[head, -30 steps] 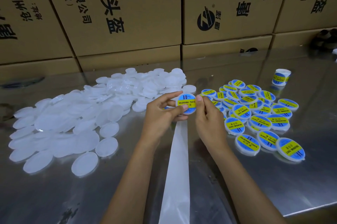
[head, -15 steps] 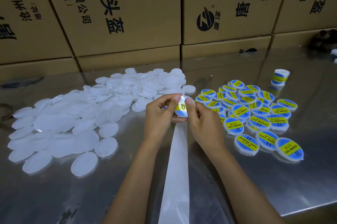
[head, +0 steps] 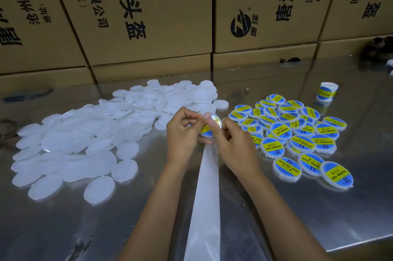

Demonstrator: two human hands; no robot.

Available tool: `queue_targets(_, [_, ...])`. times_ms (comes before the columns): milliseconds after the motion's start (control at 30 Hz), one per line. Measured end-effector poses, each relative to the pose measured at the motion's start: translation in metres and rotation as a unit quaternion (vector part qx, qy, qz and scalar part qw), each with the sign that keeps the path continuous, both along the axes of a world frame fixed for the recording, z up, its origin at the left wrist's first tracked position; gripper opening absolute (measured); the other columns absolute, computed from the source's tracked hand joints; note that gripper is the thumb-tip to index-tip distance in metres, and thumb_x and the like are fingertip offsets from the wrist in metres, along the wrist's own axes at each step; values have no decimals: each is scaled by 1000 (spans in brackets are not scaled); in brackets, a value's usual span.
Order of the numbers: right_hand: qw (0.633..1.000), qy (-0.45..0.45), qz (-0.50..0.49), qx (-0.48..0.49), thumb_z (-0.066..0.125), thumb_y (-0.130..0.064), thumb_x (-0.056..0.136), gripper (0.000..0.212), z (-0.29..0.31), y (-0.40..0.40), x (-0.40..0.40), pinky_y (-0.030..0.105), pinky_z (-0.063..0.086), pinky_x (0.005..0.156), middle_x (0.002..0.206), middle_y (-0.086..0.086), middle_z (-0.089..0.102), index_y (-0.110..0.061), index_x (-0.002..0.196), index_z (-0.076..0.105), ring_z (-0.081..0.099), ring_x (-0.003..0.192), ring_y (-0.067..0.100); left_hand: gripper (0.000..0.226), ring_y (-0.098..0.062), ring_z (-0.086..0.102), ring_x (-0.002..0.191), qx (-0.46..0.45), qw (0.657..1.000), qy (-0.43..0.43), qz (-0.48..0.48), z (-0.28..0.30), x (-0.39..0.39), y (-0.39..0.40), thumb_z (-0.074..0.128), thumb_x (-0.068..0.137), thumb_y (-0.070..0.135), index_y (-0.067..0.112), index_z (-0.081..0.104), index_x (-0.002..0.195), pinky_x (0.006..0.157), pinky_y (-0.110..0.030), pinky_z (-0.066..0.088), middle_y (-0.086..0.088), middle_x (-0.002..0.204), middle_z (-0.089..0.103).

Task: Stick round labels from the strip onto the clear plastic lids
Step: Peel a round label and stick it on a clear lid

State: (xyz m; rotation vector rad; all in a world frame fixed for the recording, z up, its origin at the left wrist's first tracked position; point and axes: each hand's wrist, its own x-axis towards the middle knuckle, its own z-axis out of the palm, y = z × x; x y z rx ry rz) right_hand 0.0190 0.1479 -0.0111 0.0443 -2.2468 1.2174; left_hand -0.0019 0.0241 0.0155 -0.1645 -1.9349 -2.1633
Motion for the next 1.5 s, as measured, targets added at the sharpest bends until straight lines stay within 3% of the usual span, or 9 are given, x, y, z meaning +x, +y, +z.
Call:
queue_targets(167, [998,-14,-49,31,39,-83,80,67,1,-1,3,30,25,48,51,-9,43,-22,55,29,38,49,13,26,-30,60,39,-46,999,17,-15,-1,-1,1,75,91,23,3,62,81,39,-28,47,-15,79,71])
queue_targets(367, [996,-41,-81,12,35,-55,101,60,-2,3,-4,32,25,50,47,-2,42,-20,51,33,45,55,20,6,-25,63,52,-54,995,13,-81,-4,-1,6,67,96,10,5,67,99,44,-31,53,-7,90,67])
queue_targets(533, [996,-37,-68,-40,34,-46,105,59,-4,6,-7,34,32,52,48,-3,48,-19,53,39,49,55,17,32,-22,66,69,-62,987,10,-146,-8,-2,8,72,88,-4,11,63,115,50,-28,51,-1,105,65])
queue_targets(600, [994,-54,-23,-92,33,-46,105,57,-2,5,-7,23,34,52,48,-9,50,-20,55,42,48,53,6,36,-22,65,64,-53,987,14,-149,-7,-2,6,74,85,-4,14,65,115,50,-27,50,3,101,67])
queue_targets(733, [971,-93,109,-191,43,-38,104,49,5,3,-4,19,32,56,49,-15,41,-27,57,50,38,50,1,18,-22,53,45,-45,998,14,-45,-6,-6,2,78,85,6,15,71,100,42,-27,41,9,87,71])
queue_targets(900, [966,-132,172,-143,54,-34,100,45,8,-4,0,22,26,52,54,-9,36,-21,58,44,32,49,3,15,-11,52,41,-42,997,3,67,-7,-12,2,75,90,17,11,70,77,35,-20,35,-5,77,71])
queue_targets(1033, [955,-175,165,-173,57,-39,98,48,9,0,0,20,22,49,54,-8,29,-21,58,38,26,46,5,26,-17,45,36,-47,996,-7,82,-9,-11,1,63,99,26,12,73,80,39,-24,38,-3,61,66])
queue_targets(1167, [939,-198,87,-267,56,-47,97,45,10,7,-4,20,24,47,48,-11,34,-20,63,46,30,45,6,24,-14,61,49,-11,994,-49,94,-10,-15,-3,52,102,16,16,73,93,37,-21,40,-3,76,73])
queue_targets(1500, [817,-184,17,-546,47,-24,103,22,10,31,-16,23,30,42,57,2,40,-7,95,58,32,45,12,29,-8,58,64,-46,974,-121,186,-22,-29,-26,42,97,9,14,71,102,41,-20,42,8,79,67])
